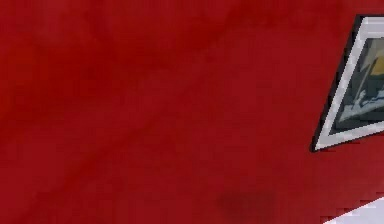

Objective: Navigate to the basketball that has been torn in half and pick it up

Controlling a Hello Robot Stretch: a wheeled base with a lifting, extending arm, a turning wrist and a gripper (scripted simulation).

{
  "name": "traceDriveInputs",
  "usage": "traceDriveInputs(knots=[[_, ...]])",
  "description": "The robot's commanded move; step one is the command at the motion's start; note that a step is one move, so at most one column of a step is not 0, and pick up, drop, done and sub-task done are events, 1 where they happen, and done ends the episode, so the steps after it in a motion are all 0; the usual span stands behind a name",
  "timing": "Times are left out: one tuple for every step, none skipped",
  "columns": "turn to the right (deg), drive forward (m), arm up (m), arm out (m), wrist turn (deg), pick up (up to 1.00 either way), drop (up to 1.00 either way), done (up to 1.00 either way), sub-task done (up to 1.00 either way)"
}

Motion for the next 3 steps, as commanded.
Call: traceDriveInputs(knots=[[0.0,0.0,0.14,0.0,0.0,0.0,0.0,0.0,0.0],[0.0,0.0,0.0,0.38,0.0,0.0,0.0,0.0,0.0],[0.0,0.0,0.0,0.0,45.0,0.0,0.0,0.0,0.0]])
